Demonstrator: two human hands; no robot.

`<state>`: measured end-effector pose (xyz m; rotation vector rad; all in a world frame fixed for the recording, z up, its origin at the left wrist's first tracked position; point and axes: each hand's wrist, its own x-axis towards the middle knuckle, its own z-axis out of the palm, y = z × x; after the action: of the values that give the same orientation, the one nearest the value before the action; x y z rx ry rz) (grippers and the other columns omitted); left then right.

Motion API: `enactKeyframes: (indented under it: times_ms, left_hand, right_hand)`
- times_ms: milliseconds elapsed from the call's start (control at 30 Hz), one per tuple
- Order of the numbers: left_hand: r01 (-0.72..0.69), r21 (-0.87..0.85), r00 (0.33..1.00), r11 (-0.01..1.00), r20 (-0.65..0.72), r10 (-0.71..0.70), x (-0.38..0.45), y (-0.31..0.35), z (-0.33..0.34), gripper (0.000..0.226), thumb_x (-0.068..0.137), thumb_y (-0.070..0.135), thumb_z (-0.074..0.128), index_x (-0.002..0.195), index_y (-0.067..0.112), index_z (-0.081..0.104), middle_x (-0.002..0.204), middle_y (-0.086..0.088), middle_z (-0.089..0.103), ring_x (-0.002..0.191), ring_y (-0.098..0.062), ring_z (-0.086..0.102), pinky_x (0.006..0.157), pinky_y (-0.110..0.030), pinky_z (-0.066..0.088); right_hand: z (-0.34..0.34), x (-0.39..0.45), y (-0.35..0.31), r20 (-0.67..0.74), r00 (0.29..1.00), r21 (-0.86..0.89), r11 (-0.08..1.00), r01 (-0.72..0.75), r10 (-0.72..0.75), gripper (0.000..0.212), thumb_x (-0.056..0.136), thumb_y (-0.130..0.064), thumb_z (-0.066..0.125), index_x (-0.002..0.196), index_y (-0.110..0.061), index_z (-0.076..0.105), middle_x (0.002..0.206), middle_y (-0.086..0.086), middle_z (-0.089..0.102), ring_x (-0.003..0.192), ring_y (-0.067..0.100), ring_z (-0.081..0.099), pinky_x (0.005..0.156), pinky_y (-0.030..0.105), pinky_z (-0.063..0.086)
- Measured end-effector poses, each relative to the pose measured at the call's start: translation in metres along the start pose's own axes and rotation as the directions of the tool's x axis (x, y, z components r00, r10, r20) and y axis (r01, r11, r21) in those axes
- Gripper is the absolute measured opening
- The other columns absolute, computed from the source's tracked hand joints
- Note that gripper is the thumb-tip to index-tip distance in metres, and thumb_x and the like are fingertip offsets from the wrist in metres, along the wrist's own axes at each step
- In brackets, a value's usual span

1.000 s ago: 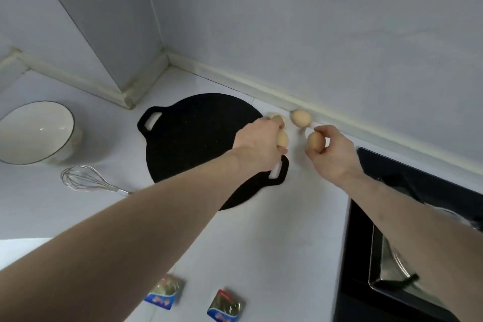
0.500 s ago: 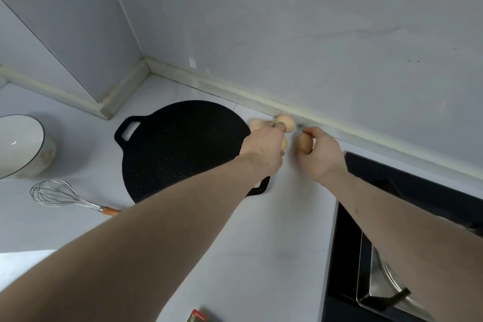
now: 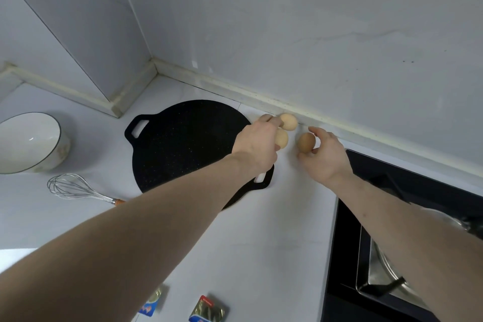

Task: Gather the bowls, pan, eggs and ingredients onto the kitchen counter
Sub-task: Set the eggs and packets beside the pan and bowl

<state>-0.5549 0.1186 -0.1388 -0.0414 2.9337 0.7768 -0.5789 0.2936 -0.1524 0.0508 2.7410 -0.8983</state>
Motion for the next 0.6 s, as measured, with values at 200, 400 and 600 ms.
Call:
enactKeyframes:
  times_ms: [200,400,600]
  left_hand:
    - [-0.136,-0.135,0.981,0.981,-0.153,0.115,-0.079,-0.018,-0.04,0.041,0.089,0.017,0.07,0.125,0.029,0.057,0.134,0.017,0.051,0.066,-0.007,0.052,0.077,-0.033,0.052]
    - [0.073,-0.149,0.988,0.986,-0.123,-0.092,-0.201,-0.075,-0.06,0.037,0.093,0.025,0.07,0.126,0.036,0.058,0.136,0.025,0.047,0.066,-0.001,0.062,0.064,-0.013,0.049]
    - [0.286,-0.155,0.95,0.946,-0.082,-0.301,-0.284,-0.119,-0.062,0.031,0.093,0.017,0.065,0.115,0.038,0.06,0.124,0.024,0.053,0.072,-0.006,0.063,0.067,-0.028,0.055]
  right_hand:
    - [0.005,-0.053,-0.008,-0.136,0.991,0.202,0.979,0.021,0.007,0.061,0.087,-0.015,0.068,0.142,-0.031,0.049,0.144,-0.008,0.043,0.124,0.015,0.053,0.098,0.036,0.05]
    - [0.047,-0.161,-0.025,-0.086,0.991,0.364,0.923,0.123,-0.098,0.055,0.087,-0.012,0.072,0.131,-0.039,0.054,0.126,-0.022,0.048,0.113,0.0,0.055,0.084,0.019,0.05]
    - [0.089,-0.244,-0.027,0.126,0.958,0.267,0.939,0.218,-0.258,0.05,0.084,-0.015,0.077,0.123,-0.037,0.057,0.125,-0.026,0.05,0.115,0.002,0.054,0.088,0.025,0.052]
